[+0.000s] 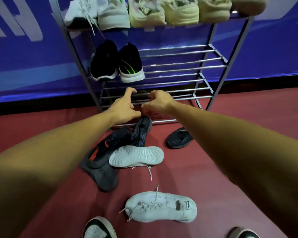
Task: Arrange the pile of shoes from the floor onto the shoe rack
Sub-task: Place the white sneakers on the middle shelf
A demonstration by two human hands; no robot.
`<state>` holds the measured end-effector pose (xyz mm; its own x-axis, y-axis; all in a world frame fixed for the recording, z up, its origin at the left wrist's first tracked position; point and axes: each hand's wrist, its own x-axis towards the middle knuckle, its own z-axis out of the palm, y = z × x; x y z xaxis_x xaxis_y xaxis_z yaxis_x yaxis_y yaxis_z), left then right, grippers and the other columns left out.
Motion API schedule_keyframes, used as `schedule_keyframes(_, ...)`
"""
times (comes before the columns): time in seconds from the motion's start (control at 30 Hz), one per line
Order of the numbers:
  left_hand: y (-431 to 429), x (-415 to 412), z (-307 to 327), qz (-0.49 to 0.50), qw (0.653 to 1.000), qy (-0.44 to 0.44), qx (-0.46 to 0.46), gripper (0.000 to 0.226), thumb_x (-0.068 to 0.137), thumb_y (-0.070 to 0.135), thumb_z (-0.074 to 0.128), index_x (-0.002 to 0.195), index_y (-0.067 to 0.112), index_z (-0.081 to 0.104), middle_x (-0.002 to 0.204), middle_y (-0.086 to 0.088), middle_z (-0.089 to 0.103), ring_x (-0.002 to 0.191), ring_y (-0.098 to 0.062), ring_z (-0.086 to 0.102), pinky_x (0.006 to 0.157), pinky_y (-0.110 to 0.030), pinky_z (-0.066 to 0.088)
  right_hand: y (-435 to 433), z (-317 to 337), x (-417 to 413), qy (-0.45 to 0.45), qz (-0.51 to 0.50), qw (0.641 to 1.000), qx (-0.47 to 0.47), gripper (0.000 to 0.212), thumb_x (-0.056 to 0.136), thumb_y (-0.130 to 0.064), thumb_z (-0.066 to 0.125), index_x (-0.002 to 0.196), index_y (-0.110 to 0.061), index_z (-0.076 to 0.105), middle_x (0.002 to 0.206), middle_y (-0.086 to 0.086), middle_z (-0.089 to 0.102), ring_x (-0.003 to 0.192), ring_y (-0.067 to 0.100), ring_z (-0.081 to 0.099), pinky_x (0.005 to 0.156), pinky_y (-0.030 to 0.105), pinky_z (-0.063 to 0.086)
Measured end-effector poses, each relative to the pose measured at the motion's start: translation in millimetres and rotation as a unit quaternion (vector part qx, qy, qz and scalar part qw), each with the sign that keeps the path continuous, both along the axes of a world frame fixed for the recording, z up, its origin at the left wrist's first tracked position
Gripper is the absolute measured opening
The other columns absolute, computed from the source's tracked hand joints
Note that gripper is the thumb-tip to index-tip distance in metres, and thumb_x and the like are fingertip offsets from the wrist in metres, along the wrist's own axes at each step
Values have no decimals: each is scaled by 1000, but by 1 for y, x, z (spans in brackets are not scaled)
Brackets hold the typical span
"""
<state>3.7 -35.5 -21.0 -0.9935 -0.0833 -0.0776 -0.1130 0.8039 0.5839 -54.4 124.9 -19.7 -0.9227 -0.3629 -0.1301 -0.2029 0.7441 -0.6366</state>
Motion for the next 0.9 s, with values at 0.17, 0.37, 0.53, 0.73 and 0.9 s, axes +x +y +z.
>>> schedule_keyframes(0.17, 2, 1, -61, 15, 997, -78, 13, 76, 79, 30, 77, 143, 21, 37, 110, -3, 60, 89, -20, 60, 72, -29, 43, -6, -45, 11, -44, 18, 997, 59, 59, 85, -45, 75, 129, -9, 60, 122, 9, 65, 117, 26, 60, 81, 28, 43)
schedule_keyframes(0.37, 3, -11, -126, -15, 989, -145, -13, 58, 76, 26, 78, 126, 15, 51, 111, -6, 63, 97, -24, 61, 75, -29, 45, -18, -105, 13, -72, 61, 988, 125, 44, 88, -39, 69, 118, -7, 67, 119, 13, 68, 111, 31, 62, 84, 34, 50)
schedule_keyframes(0.53, 9, -28, -163, -67, 978, -185, -67, 51, 73, 22, 76, 120, 13, 57, 113, -5, 60, 99, -24, 59, 88, -37, 53, -16, -144, 5, -122, 76, 977, 158, 48, 95, -39, 61, 131, -6, 61, 134, 16, 62, 124, 34, 56, 102, 39, 45)
schedule_keyframes(0.73, -1, -36, -199, -130, 950, -244, -144, 67, 72, 35, 80, 131, 19, 52, 125, -6, 53, 116, -29, 53, 98, -42, 48, -5, -188, -11, -197, 73, 954, 215, 59, 87, -44, 70, 133, -8, 59, 128, 12, 64, 118, 31, 59, 96, 37, 51)
schedule_keyframes(0.9, -22, -18, -210, -178, 913, -229, -288, 69, 72, 40, 75, 134, 24, 49, 126, 1, 53, 122, -25, 43, 100, -44, 37, -5, -212, -11, -213, 101, 942, 240, 55, 84, -48, 69, 129, -17, 63, 121, 7, 67, 110, 29, 62, 89, 36, 54)
